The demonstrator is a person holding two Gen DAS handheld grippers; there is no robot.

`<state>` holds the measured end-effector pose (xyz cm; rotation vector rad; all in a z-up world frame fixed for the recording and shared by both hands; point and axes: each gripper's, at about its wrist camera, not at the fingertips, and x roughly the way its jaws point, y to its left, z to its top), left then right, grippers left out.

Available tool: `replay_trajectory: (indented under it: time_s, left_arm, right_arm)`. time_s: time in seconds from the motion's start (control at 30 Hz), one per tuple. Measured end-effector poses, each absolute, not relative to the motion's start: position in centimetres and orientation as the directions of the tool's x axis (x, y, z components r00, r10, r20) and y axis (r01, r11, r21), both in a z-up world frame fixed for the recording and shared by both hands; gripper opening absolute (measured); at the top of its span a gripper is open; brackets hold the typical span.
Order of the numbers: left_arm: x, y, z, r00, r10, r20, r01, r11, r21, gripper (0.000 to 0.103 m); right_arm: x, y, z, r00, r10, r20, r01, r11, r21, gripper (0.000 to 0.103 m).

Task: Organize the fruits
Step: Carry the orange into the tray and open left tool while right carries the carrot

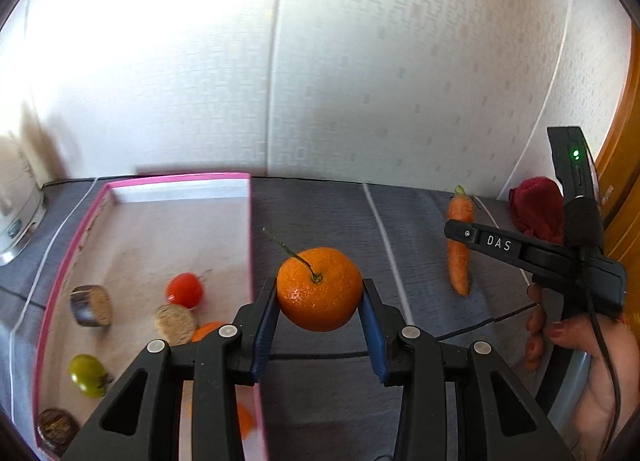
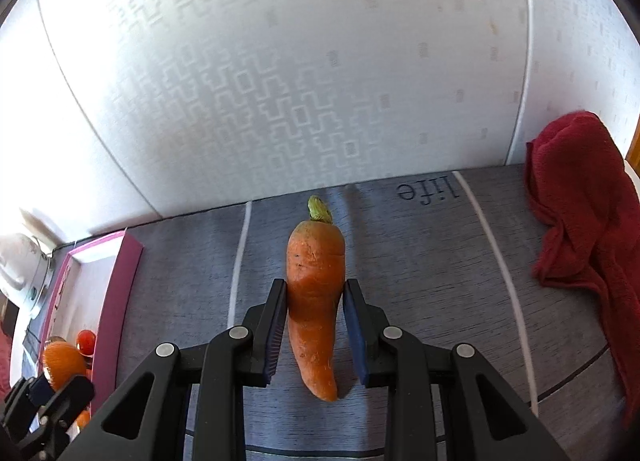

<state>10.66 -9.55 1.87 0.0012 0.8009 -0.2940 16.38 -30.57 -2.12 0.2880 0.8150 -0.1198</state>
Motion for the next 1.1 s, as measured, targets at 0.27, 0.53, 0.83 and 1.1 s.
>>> replay_trajectory:
  time_s: [0.27, 0.53, 0.83, 1.1]
  left_arm:
    - [9.4, -7.3, 2.0, 0.686, -0.236, -0.688, 0.226, 0.968, -0.107, 0.04]
    - [9.2, -5.4, 1.2, 0.682, -0.229, -0.695, 0.186, 0.973, -0.139, 0.04]
    - [8.7, -4.2, 1.5, 0.69, -0.228, -0.687, 0.195, 0.973, -0.127, 0.04]
    - [8.4, -1.6, 1.8, 0.697, -0.201, -0.689, 0.17, 0.979, -0.114, 0.04]
  right_arm:
    - [16.8, -28.5, -2.5, 0.696, 0.028, -0.717, 0.177, 0.962, 0.209, 0.028]
    - [16.0, -27.3, -1.0, 0.717, 0.055, -0.695, 0.154, 0.96, 0.235, 0.028]
    - [15.0, -25.6, 0.3, 0.758, 0.1, -0.645, 0.096, 0.961, 0.261, 0.028]
    - [14.0, -22.5, 0.7, 0.765, 0.176, -0.619, 0.016, 0.956, 0.292, 0.028]
